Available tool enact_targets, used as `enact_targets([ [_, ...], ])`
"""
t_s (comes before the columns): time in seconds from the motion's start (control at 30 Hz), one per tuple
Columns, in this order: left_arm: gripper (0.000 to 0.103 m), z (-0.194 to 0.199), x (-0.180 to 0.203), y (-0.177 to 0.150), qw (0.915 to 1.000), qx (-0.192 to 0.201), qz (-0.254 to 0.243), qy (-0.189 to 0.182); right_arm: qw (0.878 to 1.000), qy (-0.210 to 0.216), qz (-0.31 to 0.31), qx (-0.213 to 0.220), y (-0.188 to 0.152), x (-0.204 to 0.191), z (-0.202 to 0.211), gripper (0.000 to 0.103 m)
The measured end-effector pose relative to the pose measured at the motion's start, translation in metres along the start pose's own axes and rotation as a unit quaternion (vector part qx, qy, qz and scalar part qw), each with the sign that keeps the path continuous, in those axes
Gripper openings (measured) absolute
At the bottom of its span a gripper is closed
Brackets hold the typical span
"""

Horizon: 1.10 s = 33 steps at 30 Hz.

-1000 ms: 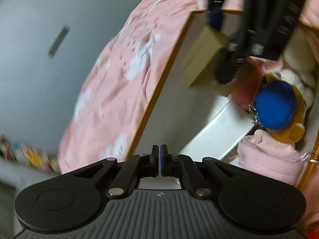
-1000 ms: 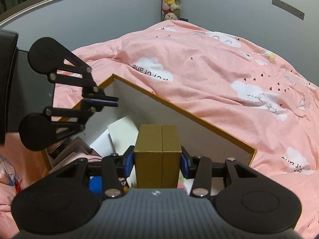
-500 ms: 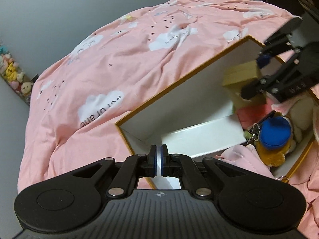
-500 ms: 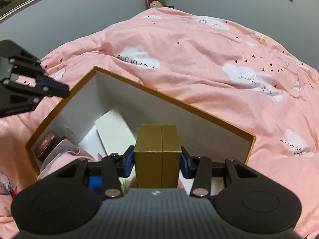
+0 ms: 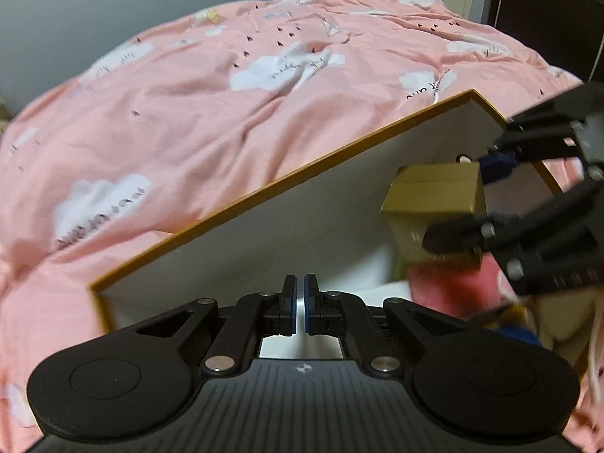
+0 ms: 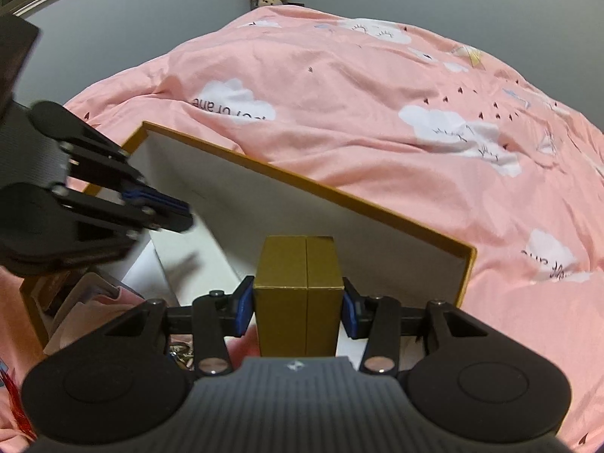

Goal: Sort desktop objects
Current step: 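Open the left tool to release the white box while the right tool holds the gold box, then lower the gold box into the cardboard box with the right tool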

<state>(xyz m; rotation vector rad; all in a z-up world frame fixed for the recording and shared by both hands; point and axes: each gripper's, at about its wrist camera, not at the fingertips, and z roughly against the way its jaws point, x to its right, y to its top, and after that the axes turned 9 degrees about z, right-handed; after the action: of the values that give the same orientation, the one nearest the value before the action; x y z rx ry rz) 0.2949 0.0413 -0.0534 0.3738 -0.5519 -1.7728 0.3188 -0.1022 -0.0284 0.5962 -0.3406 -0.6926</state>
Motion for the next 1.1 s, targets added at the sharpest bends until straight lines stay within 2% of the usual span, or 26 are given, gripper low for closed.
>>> enact_targets([
  [0.1, 0.002, -0.014, 0.002, 0.003, 0.9998, -0.013, 0.008, -0.009, 1.0, 0.004, 0.001, 0.002, -0.001, -0.001, 0.001, 0.047],
  [0.3, 0.002, -0.033, 0.01, 0.001, 0.9988, -0.047, -0.011, -0.011, 1.0, 0.01, -0.003, 0.005, -0.002, 0.001, 0.001, 0.047],
  [0.4, 0.002, -0.03, 0.009, 0.0, 0.9984, -0.054, -0.015, 0.001, 1.0, 0.016, -0.005, 0.004, -0.003, 0.001, 0.0, 0.047],
  [0.6, 0.002, -0.029, -0.001, -0.007, 0.9953, -0.094, -0.004, 0.023, 1.0, 0.021, -0.01, 0.001, -0.002, 0.0, -0.003, 0.048],
  [0.7, 0.002, -0.024, -0.003, -0.011, 0.9965, -0.078, -0.008, 0.029, 1.0, 0.017, -0.01, -0.001, -0.001, -0.001, -0.003, 0.048],
  [0.77, 0.002, -0.02, -0.005, -0.009, 0.998, -0.059, -0.003, 0.022, 1.0, 0.012, -0.006, 0.0, -0.001, -0.002, -0.002, 0.048],
  [0.83, 0.002, -0.022, -0.006, -0.002, 0.9983, -0.055, 0.017, 0.005, 1.0, 0.009, -0.003, 0.001, -0.002, -0.003, -0.001, 0.048],
  [0.9, 0.002, -0.027, 0.0, 0.003, 0.9988, -0.047, 0.013, 0.002, 1.0, 0.012, -0.005, 0.0, -0.002, -0.003, -0.001, 0.048],
  [1.1, 0.002, -0.053, 0.004, 0.004, 0.9967, -0.08, 0.008, 0.014, 1.0, 0.014, -0.006, -0.001, -0.003, 0.001, 0.0, 0.048],
])
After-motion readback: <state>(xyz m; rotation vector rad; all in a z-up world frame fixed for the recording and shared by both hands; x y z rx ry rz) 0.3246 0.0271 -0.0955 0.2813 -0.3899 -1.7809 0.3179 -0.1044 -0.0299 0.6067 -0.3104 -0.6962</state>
